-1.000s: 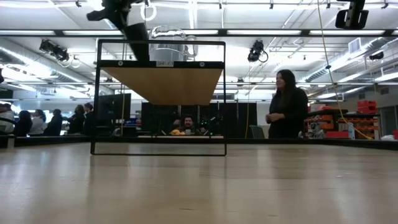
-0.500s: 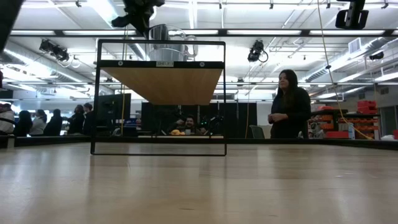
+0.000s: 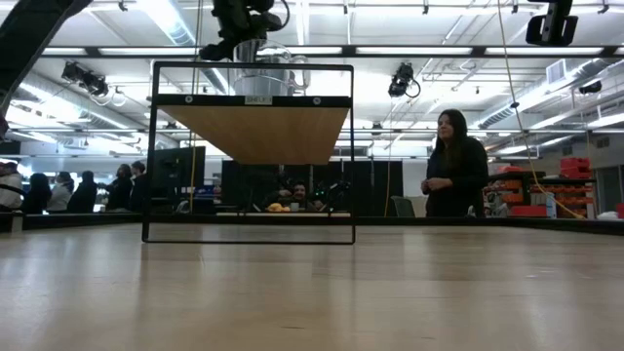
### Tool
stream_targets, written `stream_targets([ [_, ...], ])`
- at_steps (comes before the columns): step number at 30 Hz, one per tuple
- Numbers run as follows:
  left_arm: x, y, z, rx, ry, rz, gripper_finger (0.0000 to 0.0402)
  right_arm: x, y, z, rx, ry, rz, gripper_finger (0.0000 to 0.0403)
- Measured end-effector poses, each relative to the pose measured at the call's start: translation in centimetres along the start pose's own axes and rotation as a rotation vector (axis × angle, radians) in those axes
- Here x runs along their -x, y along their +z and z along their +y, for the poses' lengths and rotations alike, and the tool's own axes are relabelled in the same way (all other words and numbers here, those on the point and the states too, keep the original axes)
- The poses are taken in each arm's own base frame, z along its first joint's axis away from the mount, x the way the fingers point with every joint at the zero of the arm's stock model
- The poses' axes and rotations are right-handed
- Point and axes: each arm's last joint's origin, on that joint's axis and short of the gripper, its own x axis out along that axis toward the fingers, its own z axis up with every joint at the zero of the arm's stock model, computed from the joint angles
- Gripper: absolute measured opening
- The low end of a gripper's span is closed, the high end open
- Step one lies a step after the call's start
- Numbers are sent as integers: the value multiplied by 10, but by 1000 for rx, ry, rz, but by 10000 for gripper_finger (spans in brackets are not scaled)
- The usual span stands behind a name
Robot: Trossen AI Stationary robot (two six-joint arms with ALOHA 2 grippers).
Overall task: Stack small to large cups/mugs on shelf
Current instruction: Put the black cup on the shelf
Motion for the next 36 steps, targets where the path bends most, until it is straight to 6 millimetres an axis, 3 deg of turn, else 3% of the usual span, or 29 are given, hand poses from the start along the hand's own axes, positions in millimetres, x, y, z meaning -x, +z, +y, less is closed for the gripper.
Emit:
stream_targets([
  [12, -16, 4, -5, -7, 24, 30, 8, 0, 0, 0, 7, 0, 0, 16],
  [36, -20, 2, -8, -38, 13, 50, 8, 0, 0, 0, 8, 0, 0, 16],
])
